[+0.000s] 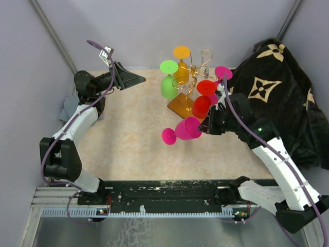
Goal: Place the wine glass upside down on the wine glass rack
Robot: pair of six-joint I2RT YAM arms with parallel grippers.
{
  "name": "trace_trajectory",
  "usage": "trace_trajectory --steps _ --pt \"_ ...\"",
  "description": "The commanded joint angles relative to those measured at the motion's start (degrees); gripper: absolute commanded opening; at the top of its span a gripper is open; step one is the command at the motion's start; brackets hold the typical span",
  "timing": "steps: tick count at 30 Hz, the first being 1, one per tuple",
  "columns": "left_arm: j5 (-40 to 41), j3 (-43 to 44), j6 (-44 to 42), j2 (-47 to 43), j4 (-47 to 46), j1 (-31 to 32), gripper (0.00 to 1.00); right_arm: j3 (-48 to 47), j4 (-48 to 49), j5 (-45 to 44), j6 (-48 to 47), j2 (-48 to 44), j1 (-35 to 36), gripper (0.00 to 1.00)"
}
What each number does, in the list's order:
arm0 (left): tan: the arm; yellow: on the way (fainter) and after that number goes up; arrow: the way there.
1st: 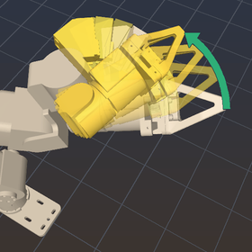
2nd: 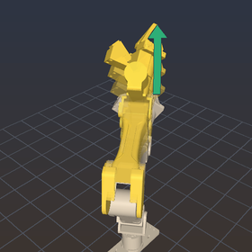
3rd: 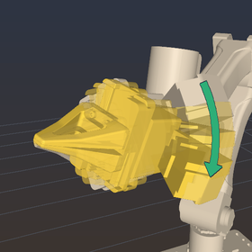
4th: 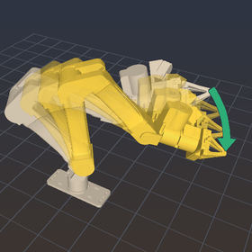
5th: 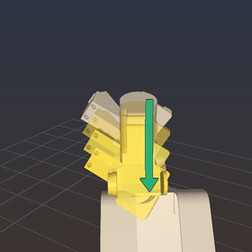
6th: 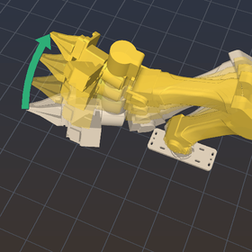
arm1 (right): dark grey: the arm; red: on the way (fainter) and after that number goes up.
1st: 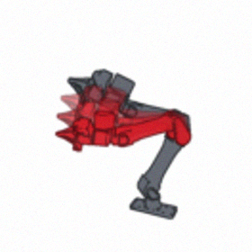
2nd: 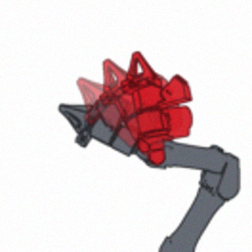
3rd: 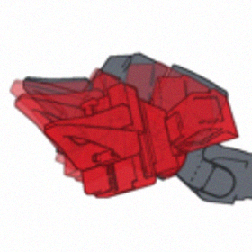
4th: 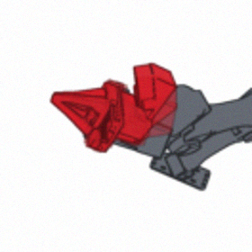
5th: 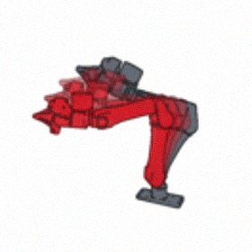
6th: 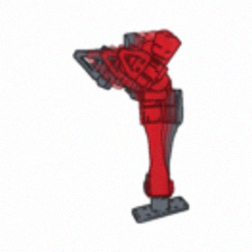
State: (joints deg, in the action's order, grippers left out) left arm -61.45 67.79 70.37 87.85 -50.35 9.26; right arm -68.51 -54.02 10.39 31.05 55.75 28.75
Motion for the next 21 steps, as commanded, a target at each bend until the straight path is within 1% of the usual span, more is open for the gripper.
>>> trace_trajectory --steps 1,6,8,11,13,14,16,18,19,21 --pt "-1.41 1.91 -2.32 -2.94 1.47 -0.57 0.41 -6.51 7.08 12.05 -1.31 -0.46 0.69 0.00" --pt "-1.55 2.20 -2.57 -4.31 2.19 -1.70 0.43 -11.66 11.74 20.13 -1.52 -0.02 0.65 0.00" --pt "-1.77 2.57 -1.99 -4.65 2.15 -2.10 0.42 -12.94 17.12 23.31 -0.22 -0.24 0.64 0.00" --pt "-2.08 3.19 -0.97 -5.22 1.34 -2.29 0.43 -14.19 24.83 23.93 2.08 -0.35 0.56 0.00" --pt "-2.14 3.13 1.45 -5.50 -1.15 -2.31 0.43 -15.22 29.86 24.61 4.03 0.77 0.31 0.00" --pt "-2.24 3.12 2.56 -5.58 -2.97 -2.31 0.43 -15.71 32.36 25.61 5.46 1.60 0.01 0.00" --pt "-2.44 2.98 7.73 -5.51 -8.00 -2.31 0.44 -16.64 39.14 27.70 8.98 3.49 -0.61 0.00" --pt "-2.39 2.74 13.30 -5.13 -14.96 -2.29 0.44 -16.69 47.21 29.96 13.48 5.44 -1.77 0.00" --pt "-2.06 2.64 16.62 -4.65 -19.85 -2.31 0.44 -16.54 51.54 31.27 16.43 6.39 -2.55 0.00" --pt "-1.24 2.70 23.16 -3.70 -27.85 -2.31 0.44 -15.90 62.08 34.18 23.24 8.86 -4.48 0.00"
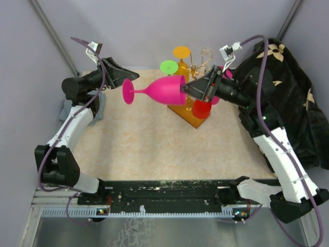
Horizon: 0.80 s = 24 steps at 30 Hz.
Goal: Place the wine glass upside down on the wine glass rack
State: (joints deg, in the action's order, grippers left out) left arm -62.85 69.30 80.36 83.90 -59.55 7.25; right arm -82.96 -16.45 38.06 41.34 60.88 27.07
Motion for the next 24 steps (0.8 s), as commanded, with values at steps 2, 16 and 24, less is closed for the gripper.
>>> trace_trajectory --steps 2,16,24 --pt "0.63 2.04 19.14 1.67 -25.06 -0.24 0.44 -1.20 35.45 8.59 20.03 6.01 -4.51 0.00" --pt "11.59 6.00 36.20 5.73 -43.01 -0.30 0.45 -8.12 64.56 12.16 42.11 19.35 -6.15 0.00" --pt "17.82 8.54 38.63 4.09 -43.02 -0.21 0.47 -8.14 67.55 13.40 43.71 21.32 -6.15 0.00"
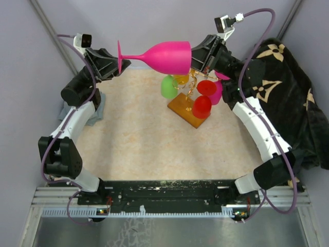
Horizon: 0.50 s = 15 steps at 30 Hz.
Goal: Place the wine glass upside down on the wine glass rack
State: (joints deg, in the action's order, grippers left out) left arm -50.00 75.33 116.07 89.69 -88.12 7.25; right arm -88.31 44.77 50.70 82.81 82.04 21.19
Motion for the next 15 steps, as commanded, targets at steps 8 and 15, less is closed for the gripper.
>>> trace_trajectory --steps 8,15 --pt "6.92 3.13 5.30 -3.55 -14.46 -0.21 0.45 -2.62 8.92 0.72 3.46 2.46 -0.31 0.00" --pt "9.13 1.48 5.57 -6.17 -14.39 -0.17 0.43 -3.02 10.46 0.37 4.51 4.62 -0.28 0.00"
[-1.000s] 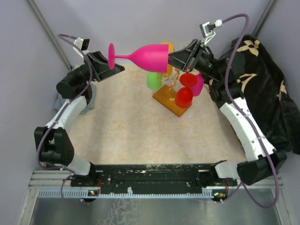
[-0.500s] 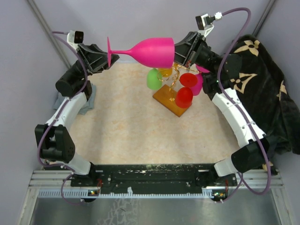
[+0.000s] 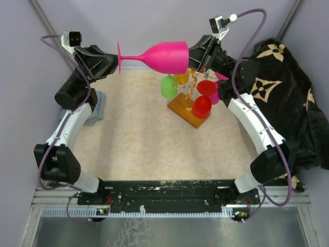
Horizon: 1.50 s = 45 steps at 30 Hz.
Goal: Place the wine glass upside down on the wine glass rack
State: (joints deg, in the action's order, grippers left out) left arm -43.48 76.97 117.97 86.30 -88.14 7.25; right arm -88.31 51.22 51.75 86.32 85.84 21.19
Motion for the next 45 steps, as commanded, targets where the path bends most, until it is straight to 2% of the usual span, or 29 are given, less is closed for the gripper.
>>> trace_trajectory --steps 1,15,25,27,31,35,37,40,41,45 --pt "2.39 -0.08 3.62 -3.07 -14.44 -0.14 0.43 -3.25 4.34 -0.68 1.22 1.11 -0.27 0.00" --pt "0.94 -1.64 2.53 -4.25 -12.55 3.04 0.43 -4.32 6.57 -1.35 2.77 3.99 1.04 0.00" --pt "5.07 -0.48 5.11 -3.91 -14.36 3.63 0.37 -4.71 9.05 -0.84 4.63 5.19 1.60 0.00" --pt "6.06 -0.43 5.45 -4.02 -14.37 3.78 0.34 -5.00 11.18 -0.82 6.59 6.04 1.58 0.00" --pt "6.57 0.29 5.68 -4.11 -14.34 4.07 0.15 -5.47 14.16 -0.70 9.04 7.28 1.77 0.00" --pt "6.33 1.24 6.07 -3.76 -14.35 4.50 0.10 -6.08 13.37 -0.07 8.23 7.56 2.34 0.00" --pt "6.95 1.30 6.21 -3.76 -14.43 4.61 0.00 -6.26 13.40 0.11 8.24 7.74 2.47 0.00" --pt "6.97 1.83 5.86 -3.90 -14.43 4.62 0.00 -6.15 13.77 0.35 8.18 7.42 2.45 0.00" --pt "6.74 2.25 5.67 -3.99 -14.43 4.62 0.00 -5.95 13.81 0.37 8.05 7.20 2.45 0.01" --pt "4.59 5.07 3.90 -4.22 -13.07 4.61 0.00 -5.59 9.29 0.77 3.60 5.23 2.45 0.21"
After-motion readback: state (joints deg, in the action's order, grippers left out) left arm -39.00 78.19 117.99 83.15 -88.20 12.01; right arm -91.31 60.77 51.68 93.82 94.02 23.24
